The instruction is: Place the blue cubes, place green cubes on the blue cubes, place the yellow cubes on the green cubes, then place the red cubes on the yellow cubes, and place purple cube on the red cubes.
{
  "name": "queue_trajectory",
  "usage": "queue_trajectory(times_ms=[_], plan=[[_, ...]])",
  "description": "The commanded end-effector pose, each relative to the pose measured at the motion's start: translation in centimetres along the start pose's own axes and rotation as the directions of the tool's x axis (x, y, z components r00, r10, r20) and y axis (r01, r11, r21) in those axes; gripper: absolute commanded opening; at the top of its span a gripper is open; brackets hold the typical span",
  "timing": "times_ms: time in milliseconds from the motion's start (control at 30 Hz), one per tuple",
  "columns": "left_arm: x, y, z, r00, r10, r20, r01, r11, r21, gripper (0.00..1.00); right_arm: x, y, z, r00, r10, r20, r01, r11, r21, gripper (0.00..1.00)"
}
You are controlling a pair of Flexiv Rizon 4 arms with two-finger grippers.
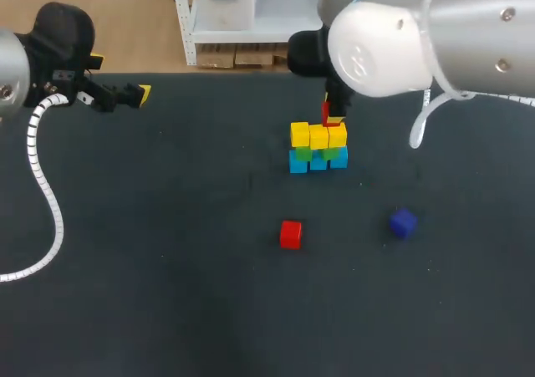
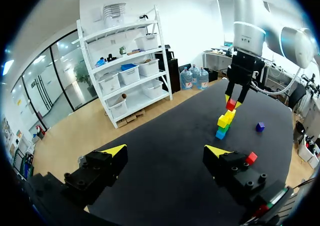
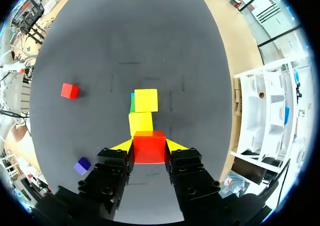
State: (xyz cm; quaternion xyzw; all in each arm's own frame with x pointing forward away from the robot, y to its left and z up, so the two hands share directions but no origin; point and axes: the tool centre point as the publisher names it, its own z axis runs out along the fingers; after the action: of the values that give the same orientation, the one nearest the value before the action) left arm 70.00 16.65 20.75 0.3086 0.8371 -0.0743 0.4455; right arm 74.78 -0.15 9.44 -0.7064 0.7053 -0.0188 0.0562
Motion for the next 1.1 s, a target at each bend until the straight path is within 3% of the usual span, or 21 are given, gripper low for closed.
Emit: queue_trajectory(times_ms=[33, 1100], plan=[[0.18, 0.37, -0.12, 1.0, 0.003, 0.008, -0.003, 1.0, 0.017, 1.0, -0.31, -0.42, 0.51, 1.0, -0.003, -0.005, 0.003, 1.0, -0.018, 0.0], [0.18, 0.37, -0.12, 1.0, 0.003, 0.008, -0.003, 1.0, 0.017, 1.0, -0.02, 0.5, 0.99, 1.0, -0.007, -0.007, 0.007, 1.0, -0.029, 0.0]])
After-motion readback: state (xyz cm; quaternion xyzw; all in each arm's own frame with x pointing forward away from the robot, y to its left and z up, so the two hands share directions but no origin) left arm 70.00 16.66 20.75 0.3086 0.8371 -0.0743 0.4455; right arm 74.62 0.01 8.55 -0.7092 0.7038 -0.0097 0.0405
